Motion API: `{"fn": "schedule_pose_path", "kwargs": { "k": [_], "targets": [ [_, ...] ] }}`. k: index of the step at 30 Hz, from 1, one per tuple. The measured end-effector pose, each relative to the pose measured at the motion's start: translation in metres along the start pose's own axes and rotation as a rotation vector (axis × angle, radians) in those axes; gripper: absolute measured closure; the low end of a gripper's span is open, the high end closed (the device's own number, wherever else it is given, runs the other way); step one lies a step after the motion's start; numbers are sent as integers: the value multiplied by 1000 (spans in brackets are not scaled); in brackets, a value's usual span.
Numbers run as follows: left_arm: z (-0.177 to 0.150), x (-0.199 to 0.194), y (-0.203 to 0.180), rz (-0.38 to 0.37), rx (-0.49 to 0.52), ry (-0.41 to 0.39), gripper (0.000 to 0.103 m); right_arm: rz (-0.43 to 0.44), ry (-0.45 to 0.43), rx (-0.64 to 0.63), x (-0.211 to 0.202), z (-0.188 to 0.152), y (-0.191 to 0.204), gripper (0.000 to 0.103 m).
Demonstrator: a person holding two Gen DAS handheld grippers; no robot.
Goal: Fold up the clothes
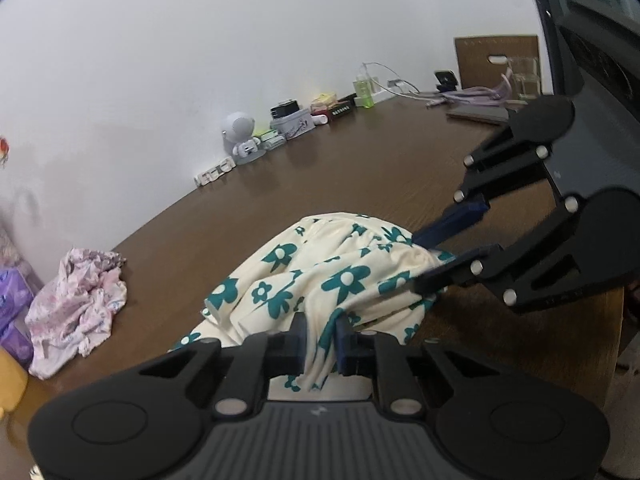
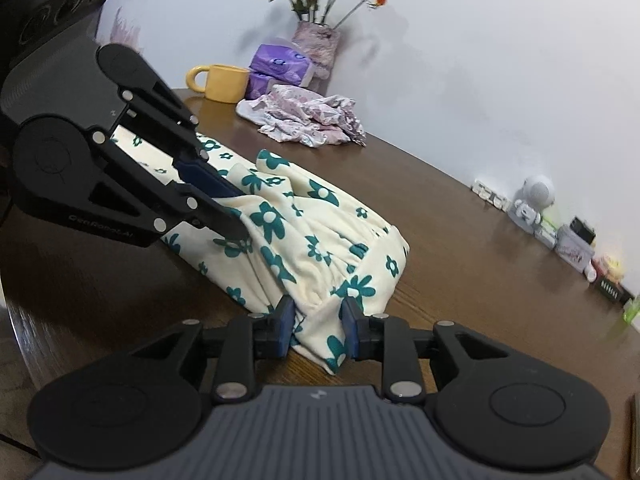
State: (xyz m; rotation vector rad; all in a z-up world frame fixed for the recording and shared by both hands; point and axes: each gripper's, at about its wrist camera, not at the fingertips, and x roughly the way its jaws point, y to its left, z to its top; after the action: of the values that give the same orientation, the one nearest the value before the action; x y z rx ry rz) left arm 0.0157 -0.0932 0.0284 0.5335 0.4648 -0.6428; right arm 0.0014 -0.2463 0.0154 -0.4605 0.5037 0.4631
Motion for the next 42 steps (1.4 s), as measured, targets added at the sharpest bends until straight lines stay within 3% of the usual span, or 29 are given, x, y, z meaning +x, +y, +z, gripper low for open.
{"fn": "schedule_pose_path", "kwargs": {
  "k": [11, 13, 15, 24, 29, 35, 38, 42],
  "targets": [
    [-1, 0, 0, -19, 6, -11, 89, -12, 33, -109, 3, 5, 7, 70],
    [-6, 0, 0, -22, 10, 1, 89, -15, 60, -120, 9, 6, 8, 86],
    [-12, 1, 0, -19, 8, 13, 89, -26, 67, -105, 12, 7, 8, 89],
    [-26, 1, 4, -18, 7, 31, 94, -96, 63, -57, 14, 3, 17, 90],
    [-31, -6, 16, -22, -52, 38, 91, -99, 52, -48, 14, 1, 15, 90],
    [-17, -28, 31, -7, -158, -77, 86, -107, 40, -50, 13, -1, 16, 90],
    [-4, -30, 30, -24, -170, -136, 86, -128, 39, -49, 12, -1, 18, 90],
    [7, -19, 21, -61, -143, -142, 86, -189, 35, -85, 9, -2, 24, 90]
  ]
}}
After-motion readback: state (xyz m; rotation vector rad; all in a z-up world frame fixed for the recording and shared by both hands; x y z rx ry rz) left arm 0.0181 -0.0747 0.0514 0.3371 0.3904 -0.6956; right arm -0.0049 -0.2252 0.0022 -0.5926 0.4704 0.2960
